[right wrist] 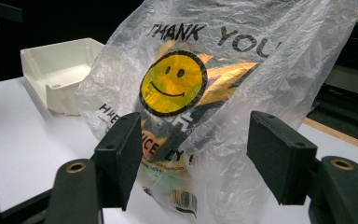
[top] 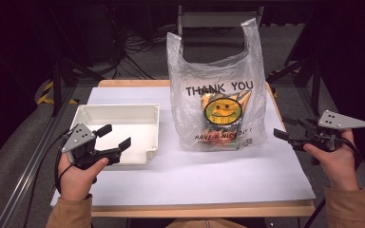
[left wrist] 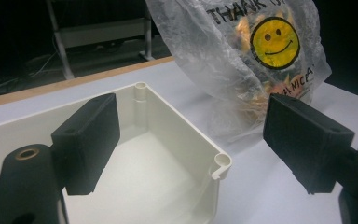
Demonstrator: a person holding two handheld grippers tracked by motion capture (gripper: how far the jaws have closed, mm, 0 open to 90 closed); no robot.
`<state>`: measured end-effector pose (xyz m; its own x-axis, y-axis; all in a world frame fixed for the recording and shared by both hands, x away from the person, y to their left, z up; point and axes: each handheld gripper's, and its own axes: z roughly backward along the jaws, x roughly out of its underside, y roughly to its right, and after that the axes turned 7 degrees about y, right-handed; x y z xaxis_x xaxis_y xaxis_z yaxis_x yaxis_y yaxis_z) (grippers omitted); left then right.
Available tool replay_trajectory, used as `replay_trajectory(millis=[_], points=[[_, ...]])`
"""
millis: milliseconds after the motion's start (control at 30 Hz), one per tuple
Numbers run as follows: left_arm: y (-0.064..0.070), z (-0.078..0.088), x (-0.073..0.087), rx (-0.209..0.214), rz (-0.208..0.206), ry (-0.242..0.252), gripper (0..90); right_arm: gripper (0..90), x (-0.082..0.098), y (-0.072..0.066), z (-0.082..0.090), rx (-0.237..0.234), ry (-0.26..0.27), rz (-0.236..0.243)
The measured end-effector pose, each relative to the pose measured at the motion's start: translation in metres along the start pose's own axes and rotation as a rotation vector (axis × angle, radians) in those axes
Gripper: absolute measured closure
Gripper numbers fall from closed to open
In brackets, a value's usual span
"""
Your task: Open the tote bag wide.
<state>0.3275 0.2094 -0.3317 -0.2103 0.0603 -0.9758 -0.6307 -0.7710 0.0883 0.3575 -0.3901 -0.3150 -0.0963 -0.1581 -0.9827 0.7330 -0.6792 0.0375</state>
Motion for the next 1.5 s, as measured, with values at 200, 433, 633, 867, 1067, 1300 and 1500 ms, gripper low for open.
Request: replay_trajectory(millis=[200,433,633,867,1067,1300,1500], points=[[0.003,-0.002,-0.003,0.031,0.026,0.003,19.2,33.9,-0.003,-0.002,-0.003,-0.001,-0.005,-0.007],[0.008,-0.015,-0.012,0.043,0.037,0.004,19.0,31.4,-0.013,0.006,-0.011,0.000,-0.011,-0.028],[0.011,-0.020,-0.015,0.041,0.017,0.011,18.9,27.2,-0.023,0.019,-0.026,0.028,-0.016,-0.024],[0.013,-0.025,-0.013,0.038,0.006,-0.005,18.8,25.4,-0.035,0.034,-0.047,0.060,-0.031,-0.058],[0.012,-0.028,-0.009,0.042,0.013,-0.021,18.7,24.0,-0.044,0.045,-0.073,0.076,-0.077,-0.051],[0.009,-0.029,-0.005,0.032,0.014,-0.033,18.4,22.8,-0.050,0.058,-0.097,0.118,-0.104,-0.058],[0.011,-0.030,-0.003,0.045,0.008,-0.049,18.0,34.2,-0.047,0.067,-0.111,0.115,-0.132,-0.086]])
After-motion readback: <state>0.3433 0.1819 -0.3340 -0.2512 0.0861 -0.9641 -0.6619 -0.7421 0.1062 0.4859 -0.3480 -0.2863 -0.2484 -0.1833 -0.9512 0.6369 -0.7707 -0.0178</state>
